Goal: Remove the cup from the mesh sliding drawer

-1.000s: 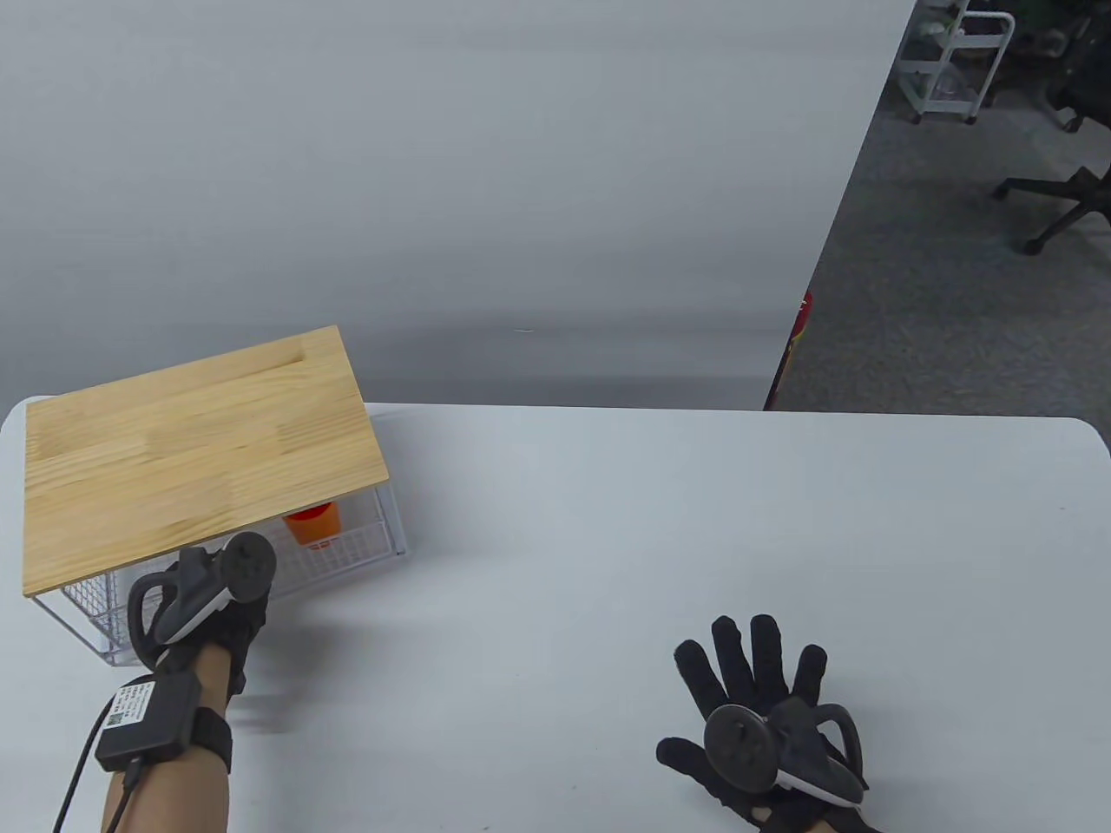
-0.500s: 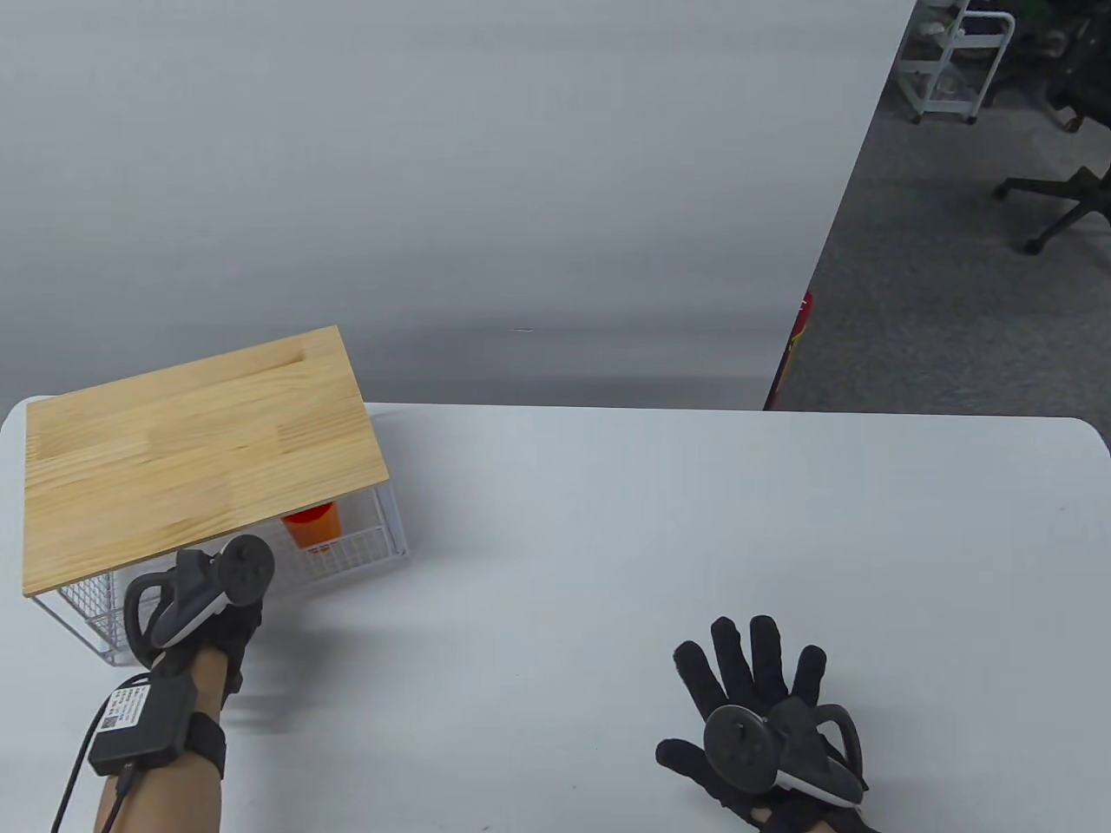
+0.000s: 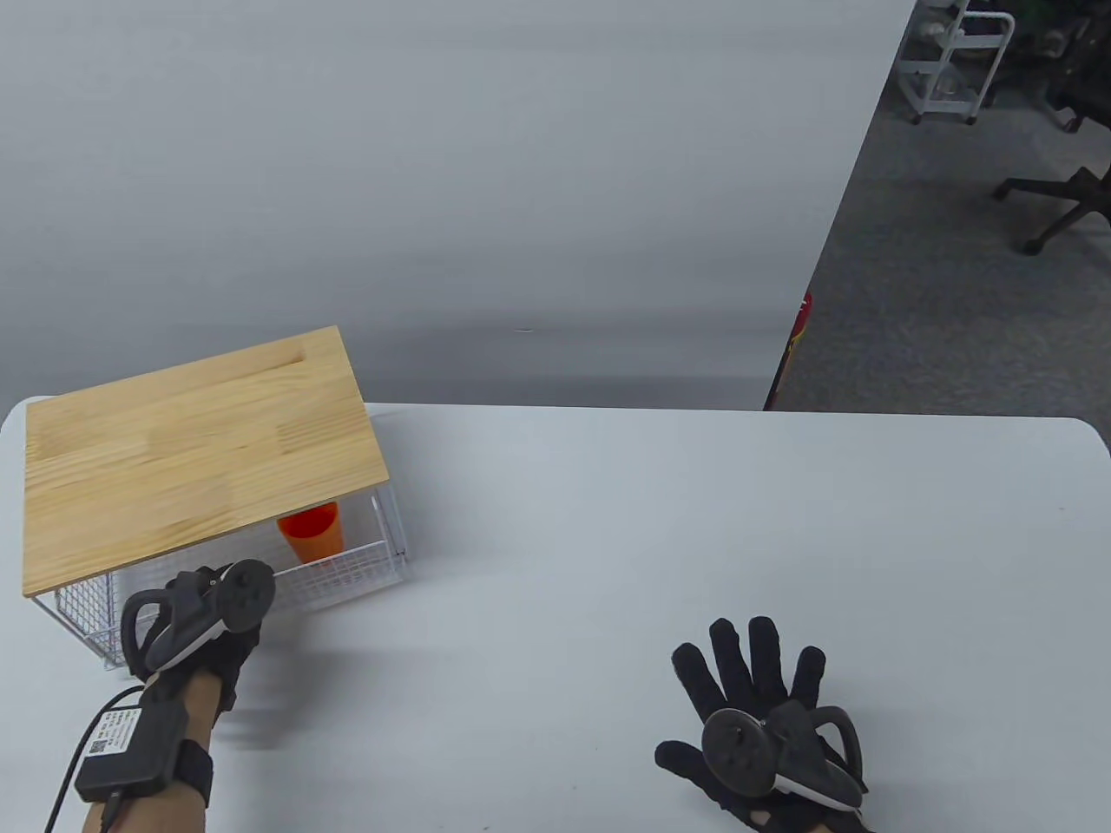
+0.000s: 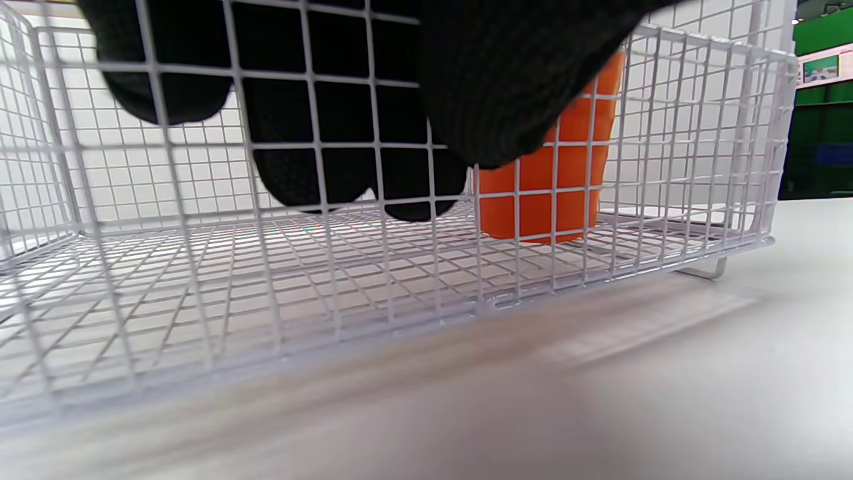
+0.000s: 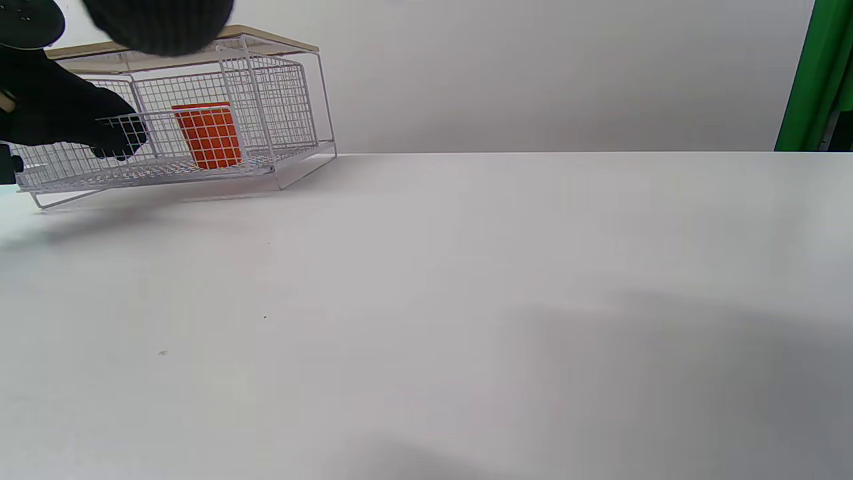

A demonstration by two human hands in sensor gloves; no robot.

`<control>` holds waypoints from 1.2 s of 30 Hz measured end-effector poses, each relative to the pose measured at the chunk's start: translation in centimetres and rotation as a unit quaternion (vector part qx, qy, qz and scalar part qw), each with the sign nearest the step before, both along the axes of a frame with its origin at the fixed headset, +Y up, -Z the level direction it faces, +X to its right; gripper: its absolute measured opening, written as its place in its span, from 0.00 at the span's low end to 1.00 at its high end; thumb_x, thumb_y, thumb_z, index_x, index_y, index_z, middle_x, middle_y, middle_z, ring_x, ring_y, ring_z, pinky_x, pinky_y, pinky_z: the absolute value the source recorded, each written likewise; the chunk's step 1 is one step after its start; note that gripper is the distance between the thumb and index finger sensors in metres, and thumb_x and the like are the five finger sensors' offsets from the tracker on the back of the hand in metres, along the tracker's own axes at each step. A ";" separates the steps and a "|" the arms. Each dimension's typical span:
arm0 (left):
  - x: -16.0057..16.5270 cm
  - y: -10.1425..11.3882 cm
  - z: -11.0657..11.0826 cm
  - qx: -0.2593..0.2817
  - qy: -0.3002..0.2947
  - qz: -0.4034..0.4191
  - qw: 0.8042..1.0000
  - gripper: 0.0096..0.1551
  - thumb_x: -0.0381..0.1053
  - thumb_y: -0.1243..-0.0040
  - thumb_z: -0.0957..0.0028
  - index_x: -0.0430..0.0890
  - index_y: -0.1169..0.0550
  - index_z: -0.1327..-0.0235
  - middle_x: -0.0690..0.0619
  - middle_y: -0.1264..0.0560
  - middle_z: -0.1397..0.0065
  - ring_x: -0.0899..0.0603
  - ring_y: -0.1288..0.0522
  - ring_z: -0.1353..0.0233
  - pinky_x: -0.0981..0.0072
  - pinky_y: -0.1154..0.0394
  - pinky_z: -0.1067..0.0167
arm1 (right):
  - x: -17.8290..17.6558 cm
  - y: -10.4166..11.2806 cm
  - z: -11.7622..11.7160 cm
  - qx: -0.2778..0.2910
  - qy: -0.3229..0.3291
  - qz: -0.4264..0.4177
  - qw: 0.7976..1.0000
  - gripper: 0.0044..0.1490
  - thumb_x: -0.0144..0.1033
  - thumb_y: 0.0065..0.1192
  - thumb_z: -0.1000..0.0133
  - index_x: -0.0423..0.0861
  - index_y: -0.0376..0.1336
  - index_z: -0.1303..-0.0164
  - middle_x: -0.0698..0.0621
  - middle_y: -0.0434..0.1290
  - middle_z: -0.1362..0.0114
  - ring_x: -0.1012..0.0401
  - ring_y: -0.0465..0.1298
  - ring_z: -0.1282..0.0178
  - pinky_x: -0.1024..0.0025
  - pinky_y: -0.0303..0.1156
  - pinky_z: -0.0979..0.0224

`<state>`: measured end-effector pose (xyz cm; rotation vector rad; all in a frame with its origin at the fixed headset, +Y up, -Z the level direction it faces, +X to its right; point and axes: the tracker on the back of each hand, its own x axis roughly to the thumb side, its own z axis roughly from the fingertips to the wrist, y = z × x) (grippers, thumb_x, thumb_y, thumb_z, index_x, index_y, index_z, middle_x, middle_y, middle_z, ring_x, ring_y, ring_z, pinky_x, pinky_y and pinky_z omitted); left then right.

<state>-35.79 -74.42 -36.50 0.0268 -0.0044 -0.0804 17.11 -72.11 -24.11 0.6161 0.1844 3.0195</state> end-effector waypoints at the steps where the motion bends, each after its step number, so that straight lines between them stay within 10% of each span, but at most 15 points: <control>1: 0.1 0.0 0.1 0.000 -0.004 -0.002 1.000 0.15 0.40 0.36 0.39 0.50 0.17 0.40 0.52 0.13 0.35 0.36 0.11 0.38 0.33 0.16 0.44 | 0.0 0.0 0.0 0.001 0.000 0.000 1.000 0.60 0.73 0.44 0.46 0.47 0.36 0.14 0.29 0.32 0.12 0.27 0.26 0.22 0.15 0.24 0.39; 36: 2.1 0.3 4.6 -0.005 -0.081 -0.031 0.996 0.13 0.42 0.32 0.40 0.50 0.14 0.44 0.52 0.09 0.41 0.40 0.07 0.45 0.41 0.12 0.50 | -0.4 -0.2 0.0 -0.004 0.000 0.009 1.000 0.59 0.72 0.44 0.46 0.47 0.36 0.14 0.29 0.33 0.12 0.27 0.26 0.22 0.15 0.24 0.39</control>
